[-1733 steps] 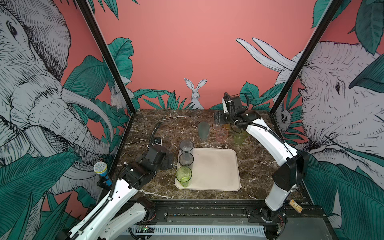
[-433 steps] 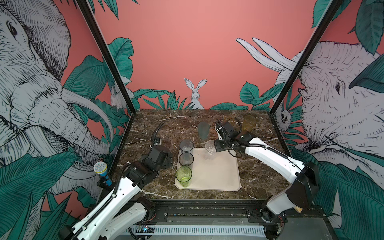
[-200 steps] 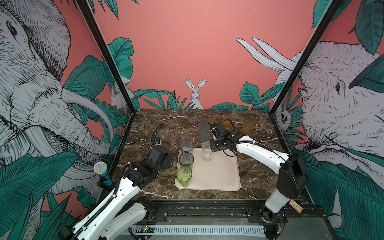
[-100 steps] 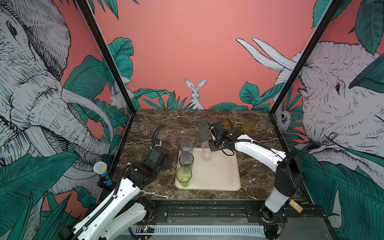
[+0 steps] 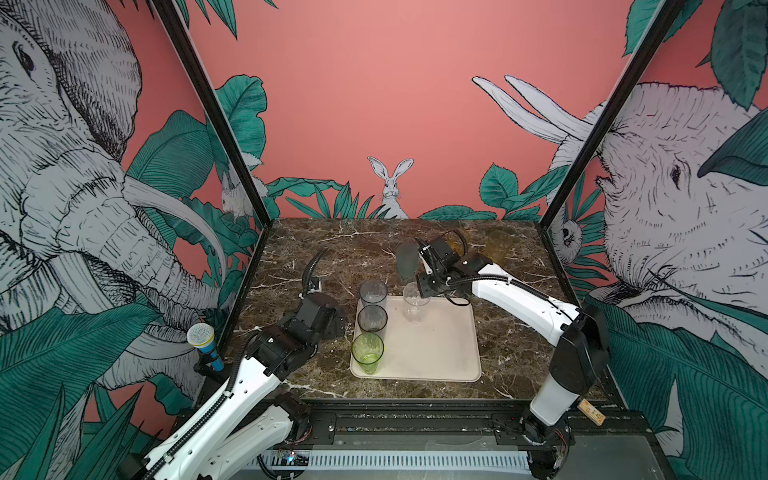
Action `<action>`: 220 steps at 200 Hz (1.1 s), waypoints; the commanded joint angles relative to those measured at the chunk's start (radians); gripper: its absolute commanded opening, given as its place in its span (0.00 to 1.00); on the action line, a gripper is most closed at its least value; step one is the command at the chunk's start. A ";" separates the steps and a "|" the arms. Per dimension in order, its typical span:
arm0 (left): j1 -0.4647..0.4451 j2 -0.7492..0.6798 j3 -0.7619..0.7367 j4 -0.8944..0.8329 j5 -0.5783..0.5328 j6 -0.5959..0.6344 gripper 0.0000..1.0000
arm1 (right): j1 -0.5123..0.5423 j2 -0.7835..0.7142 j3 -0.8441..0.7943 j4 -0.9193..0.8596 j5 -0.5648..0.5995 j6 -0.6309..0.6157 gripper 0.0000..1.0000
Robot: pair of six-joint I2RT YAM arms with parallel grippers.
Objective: Place the glasses into the tray
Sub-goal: 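Lower the clear glass onto the tray beside the grey glass, then open the right gripper and raise it off the clear glass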
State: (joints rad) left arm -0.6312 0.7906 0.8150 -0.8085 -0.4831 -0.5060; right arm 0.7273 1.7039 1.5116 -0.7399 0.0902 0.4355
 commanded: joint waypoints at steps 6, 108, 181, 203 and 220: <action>0.007 -0.023 0.009 -0.001 -0.027 -0.016 1.00 | 0.008 -0.057 0.051 -0.042 0.008 -0.018 0.55; 0.007 -0.070 0.020 -0.016 -0.049 -0.026 0.99 | -0.021 -0.055 0.206 -0.078 0.080 -0.078 0.57; 0.007 -0.093 0.015 -0.030 -0.058 -0.034 0.99 | -0.111 0.069 0.365 -0.068 0.023 -0.095 0.57; 0.007 -0.094 0.017 -0.031 -0.060 -0.037 0.99 | -0.135 0.122 0.425 -0.076 0.006 -0.100 0.57; 0.007 -0.093 0.015 -0.029 -0.058 -0.040 0.99 | -0.152 0.164 0.481 -0.092 -0.005 -0.099 0.57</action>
State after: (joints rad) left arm -0.6312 0.7067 0.8165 -0.8177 -0.5179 -0.5209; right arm 0.5957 1.8225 1.9205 -0.8089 0.1108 0.3473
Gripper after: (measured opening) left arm 0.993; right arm 0.570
